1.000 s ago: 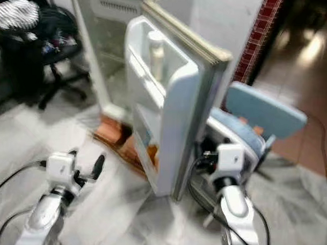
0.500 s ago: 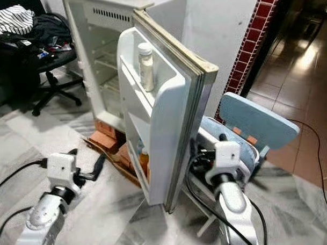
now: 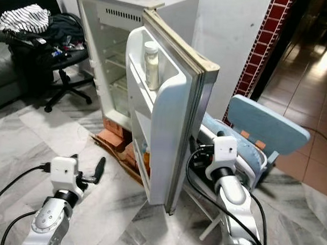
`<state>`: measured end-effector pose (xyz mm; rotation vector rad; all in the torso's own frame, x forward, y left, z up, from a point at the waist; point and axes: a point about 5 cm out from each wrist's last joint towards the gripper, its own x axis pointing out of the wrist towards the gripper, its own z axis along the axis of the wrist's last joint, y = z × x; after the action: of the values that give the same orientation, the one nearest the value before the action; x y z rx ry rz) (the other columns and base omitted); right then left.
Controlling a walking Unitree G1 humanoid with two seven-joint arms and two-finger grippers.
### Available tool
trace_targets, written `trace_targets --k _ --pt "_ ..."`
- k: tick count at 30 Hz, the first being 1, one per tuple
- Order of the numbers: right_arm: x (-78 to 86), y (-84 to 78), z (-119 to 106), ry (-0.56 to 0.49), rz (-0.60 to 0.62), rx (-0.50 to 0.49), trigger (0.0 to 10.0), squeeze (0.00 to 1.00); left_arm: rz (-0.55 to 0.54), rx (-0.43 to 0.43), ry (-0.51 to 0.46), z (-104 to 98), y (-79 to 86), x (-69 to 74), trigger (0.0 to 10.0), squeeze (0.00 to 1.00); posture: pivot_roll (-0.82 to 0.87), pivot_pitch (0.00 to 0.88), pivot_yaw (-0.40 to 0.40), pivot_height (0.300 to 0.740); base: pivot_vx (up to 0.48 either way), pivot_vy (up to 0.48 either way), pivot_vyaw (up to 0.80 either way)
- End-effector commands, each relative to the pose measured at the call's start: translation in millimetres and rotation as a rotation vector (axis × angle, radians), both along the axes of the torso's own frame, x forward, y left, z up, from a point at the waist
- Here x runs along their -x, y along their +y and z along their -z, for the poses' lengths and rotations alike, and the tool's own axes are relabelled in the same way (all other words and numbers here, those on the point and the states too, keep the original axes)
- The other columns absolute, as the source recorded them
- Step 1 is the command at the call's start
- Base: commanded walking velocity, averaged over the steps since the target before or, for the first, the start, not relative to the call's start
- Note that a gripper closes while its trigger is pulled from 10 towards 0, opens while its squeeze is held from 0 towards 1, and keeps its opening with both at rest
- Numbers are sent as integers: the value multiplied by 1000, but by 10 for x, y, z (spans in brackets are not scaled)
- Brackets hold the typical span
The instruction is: Restocking fridge
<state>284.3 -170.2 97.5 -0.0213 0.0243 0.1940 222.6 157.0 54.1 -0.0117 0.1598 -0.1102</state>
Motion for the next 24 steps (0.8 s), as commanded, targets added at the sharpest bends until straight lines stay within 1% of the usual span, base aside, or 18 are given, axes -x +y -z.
trace_targets --k 1,3,4,5,7,8,9,11,13,14,15,16,17,18,20,22,23,24 --pt "-81 107 -80 -16 -44 -30 10000 0 10 -5 1 -12 2 -14 10000 0 29 0 -15 740 0 0 0" --pt "-135 218 -139 -16 -75 -109 10000 0 16 -4 5 -8 -5 -11 10000 0 30 0 -15 740 0 0 0" --pt "-151 349 -197 -14 -141 -187 10000 0 17 -3 8 -4 -7 -10 10000 0 34 0 -15 740 0 0 0" --pt "-149 414 -224 -14 -181 -218 10000 0 17 -3 9 -3 -6 -10 10000 0 35 0 -15 740 0 0 0" --pt "-102 629 -325 -9 -326 -331 10000 0 17 -3 12 1 -5 -8 10000 0 37 0 -15 740 0 0 0" --pt "-102 629 -325 -9 -326 -331 10000 0 17 -3 12 1 -5 -8 10000 0 37 0 -15 740 0 0 0" --pt "-20 788 -428 -2 -469 -434 10000 0 18 -4 12 2 -6 -6 10000 0 43 0 -18 740 0 0 0" --pt "116 931 -569 -7 -641 -529 10000 0 18 -5 12 0 -2 -4 10000 0 48 0 -19 740 0 0 0" --pt "255 1010 -658 1 -788 -576 10000 0 15 -5 14 1 5 1 10000 0 50 0 -22 740 0 0 0" --pt "255 1010 -658 1 -788 -576 10000 0 15 -5 14 1 5 1 10000 0 50 0 -22 740 0 0 0" --pt "341 1021 -671 14 -872 -565 10000 0 12 -5 18 3 10 9 10000 0 50 0 -22 740 0 0 0" --pt "344 1003 -651 25 -875 -557 10000 0 11 -5 19 4 11 12 10000 0 49 0 -22 740 0 0 0" --pt "321 937 -566 59 -844 -531 10000 0 12 -4 22 9 10 18 10000 0 47 0 -22 740 0 0 0" --pt "321 937 -566 59 -844 -531 10000 0 12 -4 22 9 10 18 10000 0 47 0 -22 740 0 0 0" --pt "281 787 -333 128 -753 -427 10000 0 14 -5 25 13 1 19 10000 0 47 0 -20 740 0 0 0" --pt "275 700 -197 171 -697 -367 10000 0 15 -6 28 17 0 22 10000 0 44 1 -19 740 0 0 0" --pt "251 575 -58 190 -585 -287 10000 0 15 -8 36 28 2 27 10000 0 43 1 -18 740 0 0 0" --pt "241 512 -2 192 -529 -249 10000 0 14 -9 40 34 3 30 10000 0 42 1 -19 740 0 0 0"
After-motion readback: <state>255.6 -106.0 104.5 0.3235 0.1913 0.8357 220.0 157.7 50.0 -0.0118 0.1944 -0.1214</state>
